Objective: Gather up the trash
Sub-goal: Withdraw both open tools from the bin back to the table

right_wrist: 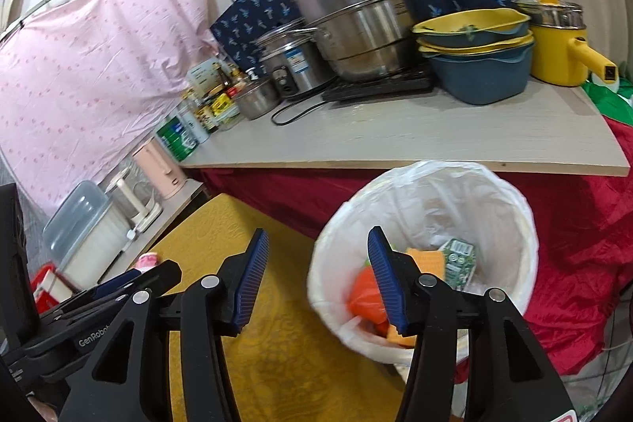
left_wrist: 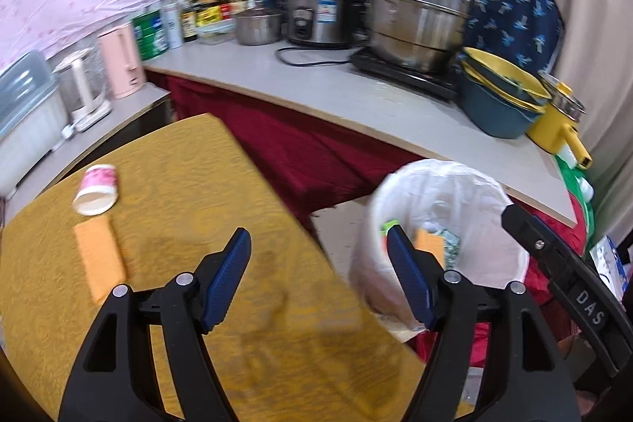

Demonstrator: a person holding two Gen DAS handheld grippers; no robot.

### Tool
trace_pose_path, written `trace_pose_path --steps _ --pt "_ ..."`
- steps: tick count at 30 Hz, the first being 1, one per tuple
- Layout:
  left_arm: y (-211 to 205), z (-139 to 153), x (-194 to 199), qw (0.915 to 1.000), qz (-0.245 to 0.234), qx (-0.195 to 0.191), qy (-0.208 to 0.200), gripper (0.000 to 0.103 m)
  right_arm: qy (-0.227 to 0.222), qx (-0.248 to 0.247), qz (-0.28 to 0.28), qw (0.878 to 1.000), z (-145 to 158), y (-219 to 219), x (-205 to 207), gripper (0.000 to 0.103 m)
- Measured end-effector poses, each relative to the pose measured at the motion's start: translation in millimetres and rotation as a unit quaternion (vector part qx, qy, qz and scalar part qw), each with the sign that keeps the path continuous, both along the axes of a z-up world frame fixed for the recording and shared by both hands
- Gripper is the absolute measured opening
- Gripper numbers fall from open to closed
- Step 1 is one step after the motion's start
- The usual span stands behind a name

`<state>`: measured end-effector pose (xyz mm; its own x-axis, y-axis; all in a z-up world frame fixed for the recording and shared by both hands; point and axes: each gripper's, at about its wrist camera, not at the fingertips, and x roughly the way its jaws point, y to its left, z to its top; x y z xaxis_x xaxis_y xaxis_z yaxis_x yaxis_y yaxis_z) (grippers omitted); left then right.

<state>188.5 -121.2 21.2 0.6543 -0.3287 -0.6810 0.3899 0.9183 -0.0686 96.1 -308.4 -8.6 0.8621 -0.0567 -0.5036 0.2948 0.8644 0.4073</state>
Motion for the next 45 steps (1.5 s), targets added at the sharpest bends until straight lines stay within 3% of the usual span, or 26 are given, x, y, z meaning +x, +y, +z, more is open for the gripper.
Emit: trace_pose_path --steps 14,29,37,45 --pt "137.7 -20.0 11.6 0.9933 0.114 0.014 0.014 0.067 0.020 -0.014 0.105 0.994 0.5 114.2 40.5 0.052" --pt "275.9 -44.9 25.3 0.9758 0.215 0.021 0.033 0.067 0.078 -0.018 0.222 0.972 -40.2 245.5 103.7 0.052" --pt "318.2 -58.4 49.4 0.9691 0.242 0.013 0.046 0.067 0.120 -0.034 0.259 0.958 -76.0 293.8 152.8 0.052" --pt "331.4 -68.8 75.4 0.9670 0.248 0.011 0.055 0.068 0.147 -0.039 0.270 0.951 -102.3 313.9 191.6 0.052"
